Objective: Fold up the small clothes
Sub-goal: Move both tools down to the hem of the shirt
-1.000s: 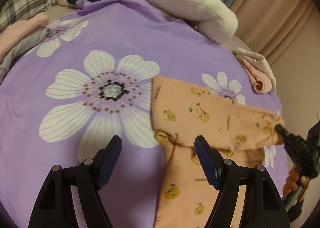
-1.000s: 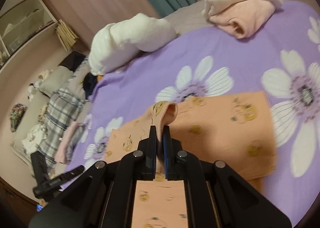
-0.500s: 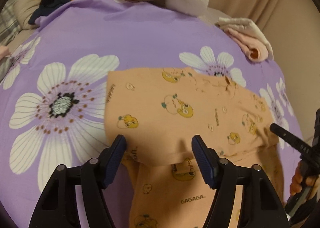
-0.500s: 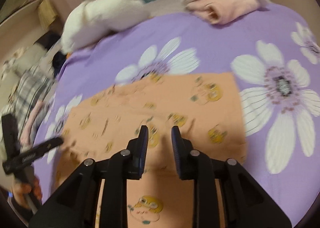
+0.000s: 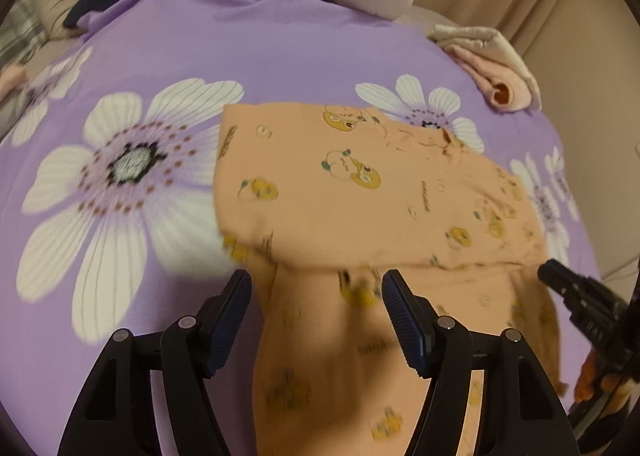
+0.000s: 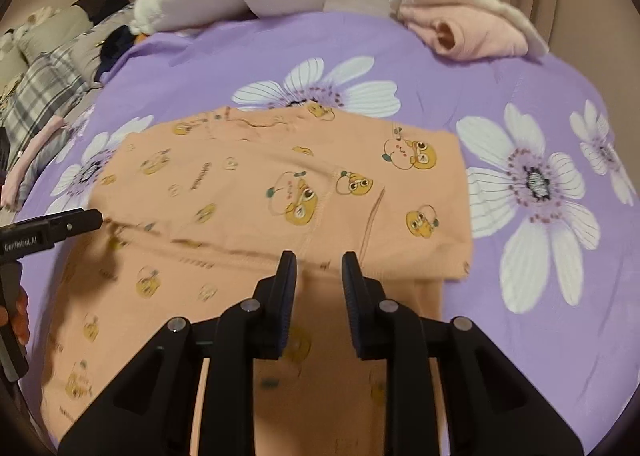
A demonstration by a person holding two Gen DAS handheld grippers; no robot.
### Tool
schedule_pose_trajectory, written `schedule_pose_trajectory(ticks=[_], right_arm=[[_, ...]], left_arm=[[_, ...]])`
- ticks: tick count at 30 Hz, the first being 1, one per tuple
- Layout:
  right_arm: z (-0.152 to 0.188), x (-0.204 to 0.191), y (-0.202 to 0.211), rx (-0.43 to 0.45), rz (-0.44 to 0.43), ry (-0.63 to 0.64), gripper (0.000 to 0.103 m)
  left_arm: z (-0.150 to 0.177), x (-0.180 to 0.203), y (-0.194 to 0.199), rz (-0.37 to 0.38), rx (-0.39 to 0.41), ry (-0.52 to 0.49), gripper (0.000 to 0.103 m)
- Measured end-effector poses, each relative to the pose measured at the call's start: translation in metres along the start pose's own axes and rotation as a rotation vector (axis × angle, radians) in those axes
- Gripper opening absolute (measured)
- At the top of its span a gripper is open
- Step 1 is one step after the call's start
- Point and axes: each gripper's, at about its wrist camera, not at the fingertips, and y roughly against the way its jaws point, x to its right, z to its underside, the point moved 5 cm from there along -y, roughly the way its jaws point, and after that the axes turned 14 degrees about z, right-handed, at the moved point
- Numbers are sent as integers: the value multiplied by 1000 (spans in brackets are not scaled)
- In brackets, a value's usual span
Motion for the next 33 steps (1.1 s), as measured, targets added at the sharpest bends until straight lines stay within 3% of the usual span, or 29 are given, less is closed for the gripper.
schedule_pose_trajectory(ticks=[2, 7, 10, 22, 33], right_arm=[[9, -1, 17, 22, -2, 9, 28], [33, 1, 54, 62, -3, 3, 51], [47, 4, 70, 83, 10, 0, 58], [93, 31, 95, 67, 64, -41, 60], [119, 44, 101, 42, 88, -65, 61]], left_arm=[[12, 3, 11, 31, 6, 23, 67], [42, 8, 34, 63, 3, 48, 72], [59, 7, 43, 78, -10, 70, 72], [111, 3, 56, 117, -56, 146, 72], [123, 6, 58, 150, -56, 172, 72]])
